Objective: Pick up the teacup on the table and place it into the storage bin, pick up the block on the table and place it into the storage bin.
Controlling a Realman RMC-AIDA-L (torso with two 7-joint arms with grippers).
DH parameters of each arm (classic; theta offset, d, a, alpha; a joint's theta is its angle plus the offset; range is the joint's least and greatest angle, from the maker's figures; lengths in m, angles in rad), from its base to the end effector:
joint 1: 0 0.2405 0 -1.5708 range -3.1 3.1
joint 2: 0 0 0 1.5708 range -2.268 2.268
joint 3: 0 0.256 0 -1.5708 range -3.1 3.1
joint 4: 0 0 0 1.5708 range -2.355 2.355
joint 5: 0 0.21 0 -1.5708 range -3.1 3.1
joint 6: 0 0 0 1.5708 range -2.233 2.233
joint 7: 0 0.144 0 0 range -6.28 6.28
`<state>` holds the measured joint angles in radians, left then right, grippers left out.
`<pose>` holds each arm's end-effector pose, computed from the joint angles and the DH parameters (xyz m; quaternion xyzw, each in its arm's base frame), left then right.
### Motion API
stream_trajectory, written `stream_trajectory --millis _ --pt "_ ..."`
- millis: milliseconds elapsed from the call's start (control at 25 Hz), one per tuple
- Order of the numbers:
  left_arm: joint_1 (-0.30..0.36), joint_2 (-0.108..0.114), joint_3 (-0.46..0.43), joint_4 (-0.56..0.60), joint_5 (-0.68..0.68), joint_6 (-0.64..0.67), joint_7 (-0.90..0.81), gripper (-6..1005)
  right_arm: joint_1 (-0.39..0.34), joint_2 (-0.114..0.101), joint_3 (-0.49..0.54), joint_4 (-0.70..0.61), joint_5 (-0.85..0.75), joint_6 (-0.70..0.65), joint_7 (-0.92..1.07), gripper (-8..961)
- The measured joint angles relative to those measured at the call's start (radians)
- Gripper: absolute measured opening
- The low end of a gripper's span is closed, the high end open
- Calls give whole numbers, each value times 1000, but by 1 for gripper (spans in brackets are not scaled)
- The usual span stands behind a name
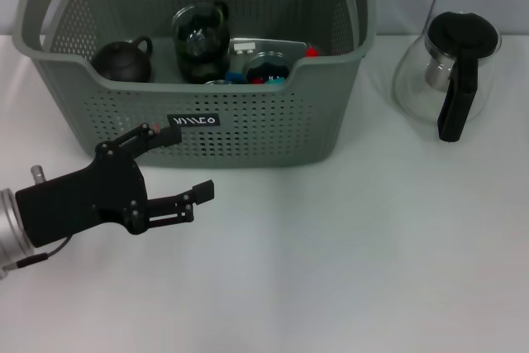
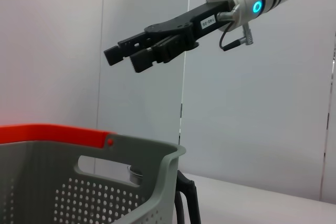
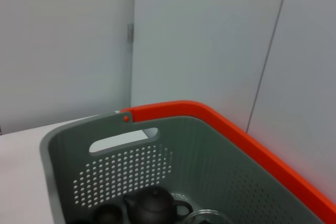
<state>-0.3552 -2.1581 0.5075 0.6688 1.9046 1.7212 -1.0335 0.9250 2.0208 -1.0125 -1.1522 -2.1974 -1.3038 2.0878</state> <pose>-0.2858 0.2730 0.0047 -0.9053 -0.1366 -0.3386 0.2170 0.0569 0.4472 0.0593 -0.9586 0.1116 0.1169 0.2343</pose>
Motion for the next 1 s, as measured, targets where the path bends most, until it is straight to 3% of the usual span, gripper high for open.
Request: stream_trajectory --millis 320,560,640,680,800,1000 --pt "4 0 -3 0 0 25 -19 947 36 0 -1 21 -39 7 2 947" --pt "4 5 -6 0 -5 74 -72 947 -23 5 26 -173 73 -181 36 948" --pt "6 7 -7 0 -7 91 -74 947 -130 35 29 -286 163 -296 -12 949" --pt "7 7 -7 2 -7 98 -74 947 -130 35 29 -286 163 -296 -12 949" --pt "9 9 -6 6 3 119 -78 947 -282 73 12 -332 252 -381 -143 949" --pt "-5 20 -2 10 68 137 -123 947 -479 78 -71 -225 360 -417 -350 950"
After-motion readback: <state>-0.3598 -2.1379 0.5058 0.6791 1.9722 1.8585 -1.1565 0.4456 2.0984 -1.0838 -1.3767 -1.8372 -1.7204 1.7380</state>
